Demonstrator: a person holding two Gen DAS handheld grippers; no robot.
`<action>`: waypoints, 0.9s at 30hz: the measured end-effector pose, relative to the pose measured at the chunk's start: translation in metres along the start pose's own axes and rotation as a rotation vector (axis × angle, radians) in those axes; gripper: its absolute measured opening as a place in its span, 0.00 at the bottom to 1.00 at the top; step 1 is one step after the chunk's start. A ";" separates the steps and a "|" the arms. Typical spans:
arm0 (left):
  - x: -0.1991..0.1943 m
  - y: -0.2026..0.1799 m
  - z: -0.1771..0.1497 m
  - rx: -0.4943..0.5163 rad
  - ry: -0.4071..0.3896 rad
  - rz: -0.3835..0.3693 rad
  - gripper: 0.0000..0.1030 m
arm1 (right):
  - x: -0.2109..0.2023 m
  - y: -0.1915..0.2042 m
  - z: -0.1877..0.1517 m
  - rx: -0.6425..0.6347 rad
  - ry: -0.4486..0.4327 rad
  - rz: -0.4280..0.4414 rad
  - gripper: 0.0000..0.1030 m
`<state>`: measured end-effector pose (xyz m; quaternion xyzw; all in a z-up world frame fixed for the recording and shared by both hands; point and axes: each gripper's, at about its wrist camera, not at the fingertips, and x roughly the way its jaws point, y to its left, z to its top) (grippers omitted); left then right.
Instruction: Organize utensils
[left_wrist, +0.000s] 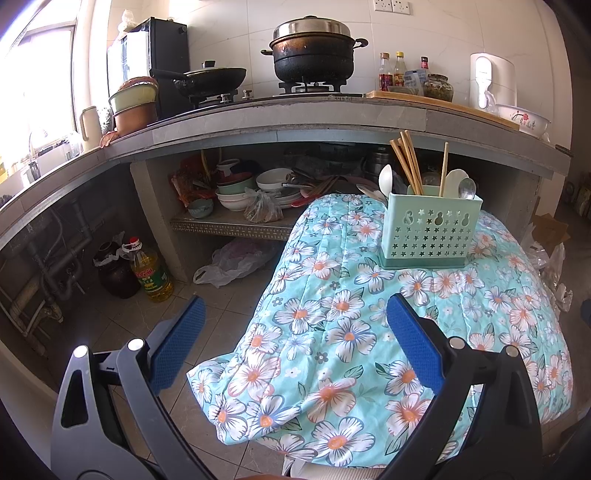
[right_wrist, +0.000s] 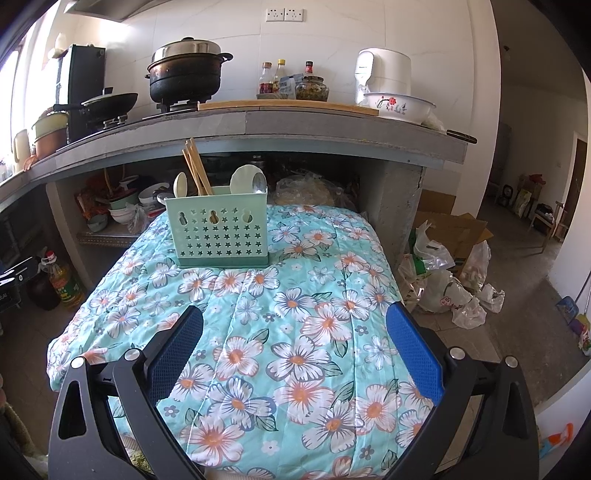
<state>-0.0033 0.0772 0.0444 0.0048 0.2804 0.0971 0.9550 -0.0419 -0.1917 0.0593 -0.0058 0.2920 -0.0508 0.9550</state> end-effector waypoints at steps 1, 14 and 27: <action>0.000 0.000 0.000 0.000 0.000 0.000 0.92 | 0.000 0.000 0.000 -0.001 0.001 0.000 0.94; 0.000 0.000 -0.002 -0.001 0.002 -0.003 0.92 | 0.001 0.001 0.000 0.001 0.003 0.005 0.94; 0.001 0.000 0.000 -0.001 0.002 -0.004 0.92 | 0.001 0.000 0.000 0.000 0.004 0.005 0.94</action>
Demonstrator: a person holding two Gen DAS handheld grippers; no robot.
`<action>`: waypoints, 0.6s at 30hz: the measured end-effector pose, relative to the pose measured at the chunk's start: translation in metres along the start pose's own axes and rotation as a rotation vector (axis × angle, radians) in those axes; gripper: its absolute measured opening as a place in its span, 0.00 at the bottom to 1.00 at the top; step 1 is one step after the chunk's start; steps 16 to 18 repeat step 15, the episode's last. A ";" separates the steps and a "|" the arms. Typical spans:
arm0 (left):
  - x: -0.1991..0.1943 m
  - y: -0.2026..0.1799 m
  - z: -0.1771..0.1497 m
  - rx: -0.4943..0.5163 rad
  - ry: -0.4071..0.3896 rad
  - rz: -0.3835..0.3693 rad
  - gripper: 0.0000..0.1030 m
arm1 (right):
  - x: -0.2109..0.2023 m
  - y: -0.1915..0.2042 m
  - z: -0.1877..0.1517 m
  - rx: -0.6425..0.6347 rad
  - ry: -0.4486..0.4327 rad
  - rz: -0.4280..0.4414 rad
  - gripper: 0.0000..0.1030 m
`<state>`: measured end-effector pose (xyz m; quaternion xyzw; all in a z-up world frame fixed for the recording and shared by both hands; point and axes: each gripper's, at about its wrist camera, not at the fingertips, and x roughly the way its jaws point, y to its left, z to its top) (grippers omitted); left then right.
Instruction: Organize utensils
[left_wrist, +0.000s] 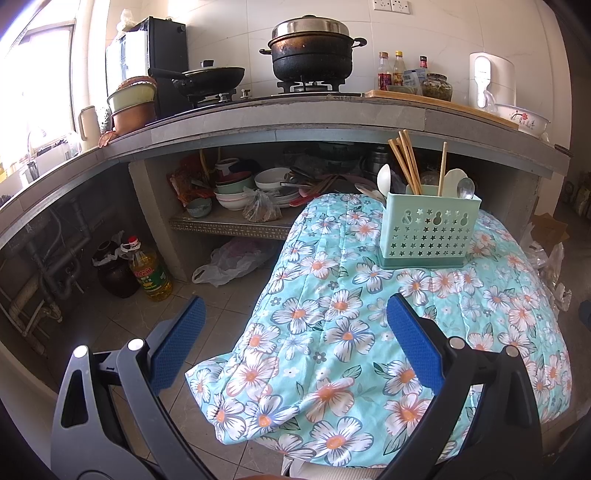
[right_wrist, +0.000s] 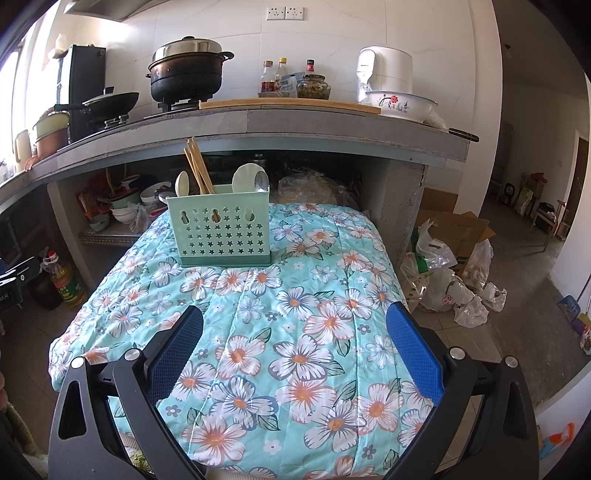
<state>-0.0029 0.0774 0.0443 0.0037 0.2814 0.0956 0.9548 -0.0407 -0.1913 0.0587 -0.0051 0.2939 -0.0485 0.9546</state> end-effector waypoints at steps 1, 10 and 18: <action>0.000 0.000 0.000 0.000 0.000 0.000 0.92 | 0.000 0.000 0.000 0.001 0.000 -0.001 0.94; 0.000 -0.002 -0.003 0.003 0.002 -0.003 0.92 | 0.000 0.000 0.000 0.000 -0.001 0.000 0.94; 0.001 -0.004 -0.006 -0.001 0.010 -0.006 0.92 | 0.000 0.000 0.000 0.001 -0.001 0.000 0.94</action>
